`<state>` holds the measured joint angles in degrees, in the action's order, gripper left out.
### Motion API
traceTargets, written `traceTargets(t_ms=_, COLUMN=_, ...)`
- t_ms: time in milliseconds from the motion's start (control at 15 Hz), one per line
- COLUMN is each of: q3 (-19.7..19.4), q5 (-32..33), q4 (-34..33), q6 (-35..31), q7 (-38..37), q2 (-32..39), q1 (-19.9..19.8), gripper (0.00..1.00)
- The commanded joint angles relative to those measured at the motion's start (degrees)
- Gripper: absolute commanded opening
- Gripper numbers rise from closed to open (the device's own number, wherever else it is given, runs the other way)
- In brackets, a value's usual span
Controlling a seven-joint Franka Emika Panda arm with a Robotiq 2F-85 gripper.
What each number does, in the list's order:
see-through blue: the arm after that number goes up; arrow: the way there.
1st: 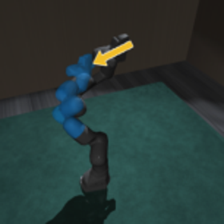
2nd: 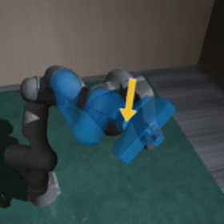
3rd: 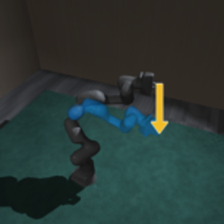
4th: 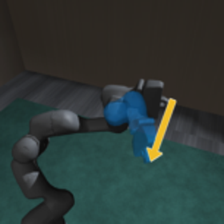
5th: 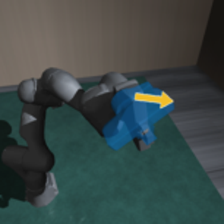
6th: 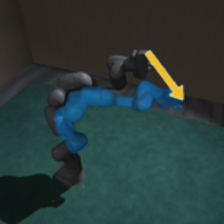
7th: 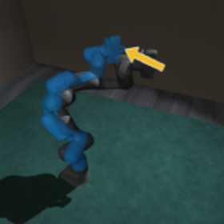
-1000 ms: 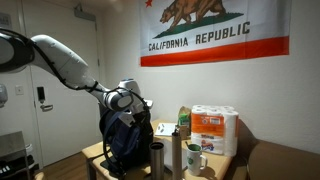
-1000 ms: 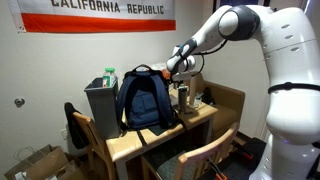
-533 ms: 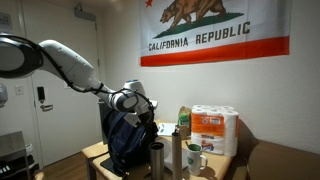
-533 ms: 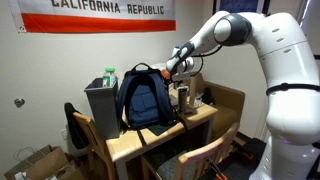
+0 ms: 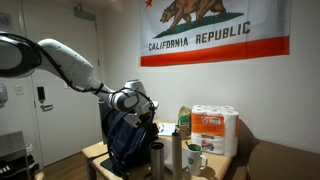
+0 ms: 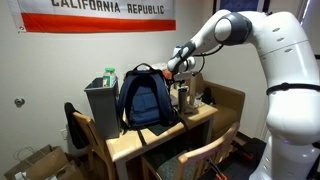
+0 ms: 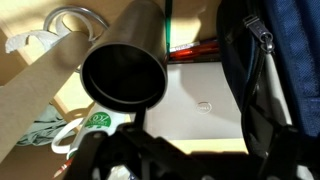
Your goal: Place the flask in the backpack
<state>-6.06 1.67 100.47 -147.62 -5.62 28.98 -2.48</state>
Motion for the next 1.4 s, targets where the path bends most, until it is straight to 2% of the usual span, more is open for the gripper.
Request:
traceTargets(t_ms=0, q3=-1.28, q5=1.27, q4=3.03, q6=0.8, q7=0.26, q2=-1.58, q1=-0.83, gripper=1.0)
traceTargets(t_ms=733, q3=-2.0, q5=0.78, q4=5.87, q6=0.76, q7=0.64, q2=-1.29, q1=-2.8, gripper=1.0)
traceTargets(t_ms=1333, q3=2.66, q5=-5.25, q4=6.02, q6=0.12, q7=2.98, q2=-4.3, q1=-3.79, gripper=1.0)
